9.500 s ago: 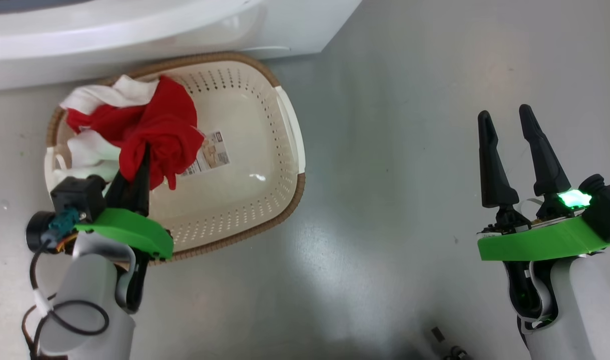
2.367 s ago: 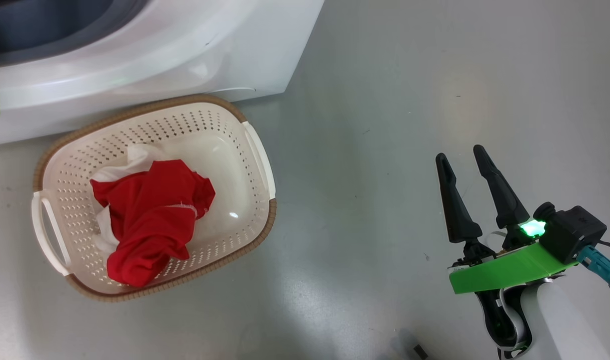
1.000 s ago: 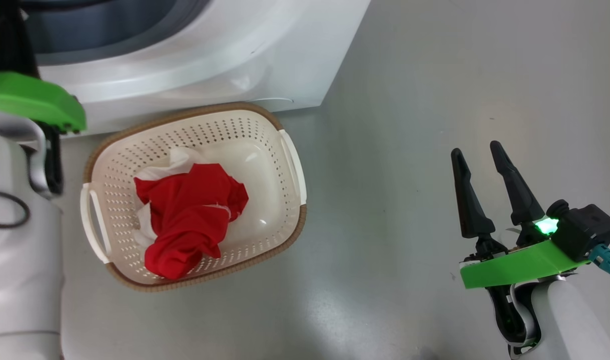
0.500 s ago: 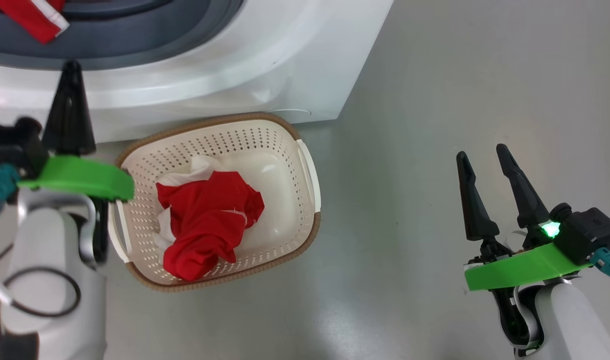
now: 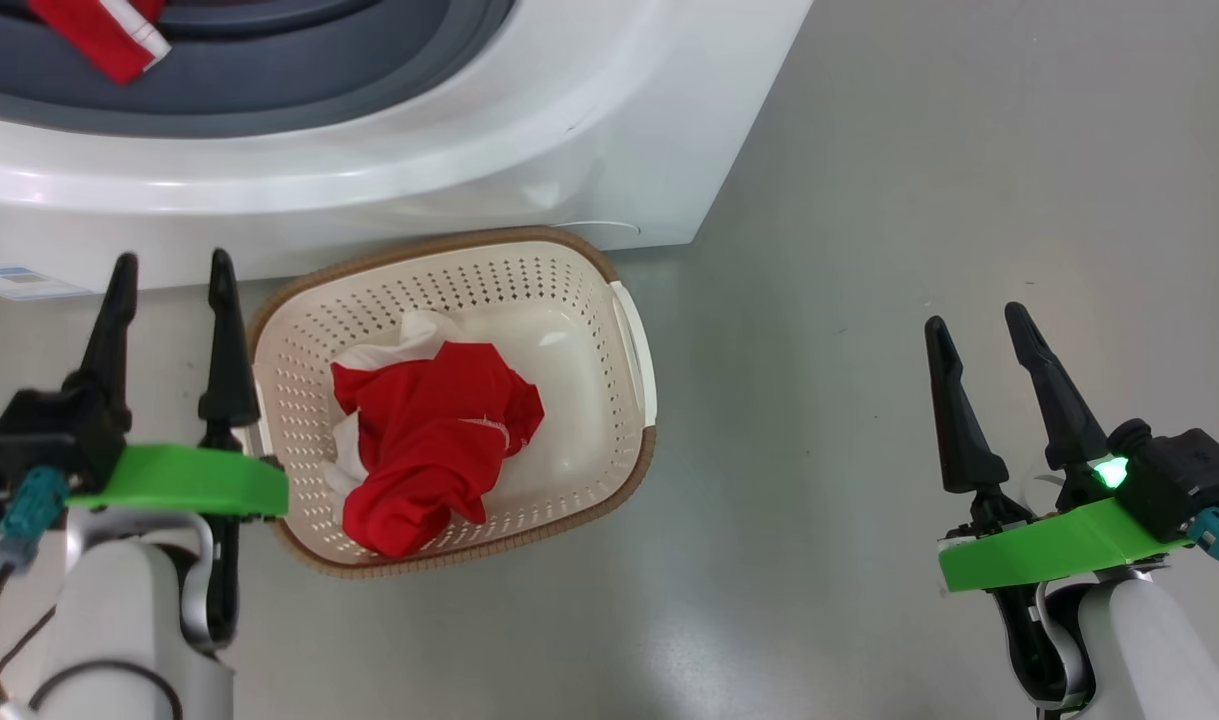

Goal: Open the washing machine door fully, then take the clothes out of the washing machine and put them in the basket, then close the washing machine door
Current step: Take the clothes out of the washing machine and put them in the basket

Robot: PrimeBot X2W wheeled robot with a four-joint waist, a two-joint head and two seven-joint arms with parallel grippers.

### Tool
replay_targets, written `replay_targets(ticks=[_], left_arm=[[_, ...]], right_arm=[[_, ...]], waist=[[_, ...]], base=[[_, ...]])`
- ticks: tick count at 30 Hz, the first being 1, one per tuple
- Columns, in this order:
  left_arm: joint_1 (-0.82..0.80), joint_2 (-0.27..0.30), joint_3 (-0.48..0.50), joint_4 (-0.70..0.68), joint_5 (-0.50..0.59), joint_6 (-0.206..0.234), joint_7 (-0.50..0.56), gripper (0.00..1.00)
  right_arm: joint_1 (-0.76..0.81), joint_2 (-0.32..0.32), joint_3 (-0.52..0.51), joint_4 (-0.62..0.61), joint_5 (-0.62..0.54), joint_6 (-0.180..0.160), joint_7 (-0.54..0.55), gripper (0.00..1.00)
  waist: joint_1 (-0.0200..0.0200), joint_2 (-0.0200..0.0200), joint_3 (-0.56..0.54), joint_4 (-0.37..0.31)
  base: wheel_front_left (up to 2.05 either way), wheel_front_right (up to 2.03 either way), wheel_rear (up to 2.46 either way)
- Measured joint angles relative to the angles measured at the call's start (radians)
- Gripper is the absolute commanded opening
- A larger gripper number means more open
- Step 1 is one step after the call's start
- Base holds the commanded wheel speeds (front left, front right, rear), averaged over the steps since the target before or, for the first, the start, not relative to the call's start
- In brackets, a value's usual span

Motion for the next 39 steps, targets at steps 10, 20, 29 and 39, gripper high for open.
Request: replay_targets(ticks=[10,20,29,39], left_arm=[[0.132,-0.009,0.023,-0.111,-0.011,-0.007,0.0,1.0],[0.138,-0.011,0.007,-0.131,-0.052,0.012,0.0,1.0],[0.118,-0.01,-0.009,-0.115,0.001,0.013,0.0,1.0],[-0.088,0.063,-0.056,0.013,0.132,0.075,0.0,1.0]], right_arm=[[0.0,0.0,-0.001,0.0,-0.001,0.0,0.0,1.0],[-0.001,0.0,-0.001,-0.001,-0.001,0.0,0.0,1.0],[-0.01,0.0,-0.007,-0.002,-0.001,0.0,0.0,1.0],[-0.014,0.0,-0.008,-0.005,-0.001,0.0,0.0,1.0]], waist=[[0.0,0.0,0.011,0.001],[0.0,0.0,0.023,0.006],[0.0,0.0,0.038,0.012],[0.0,0.0,0.058,0.016]], base=[[0.0,0.0,0.0],[0.0,0.0,0.0],[0.0,0.0,0.0],[0.0,0.0,0.0]])
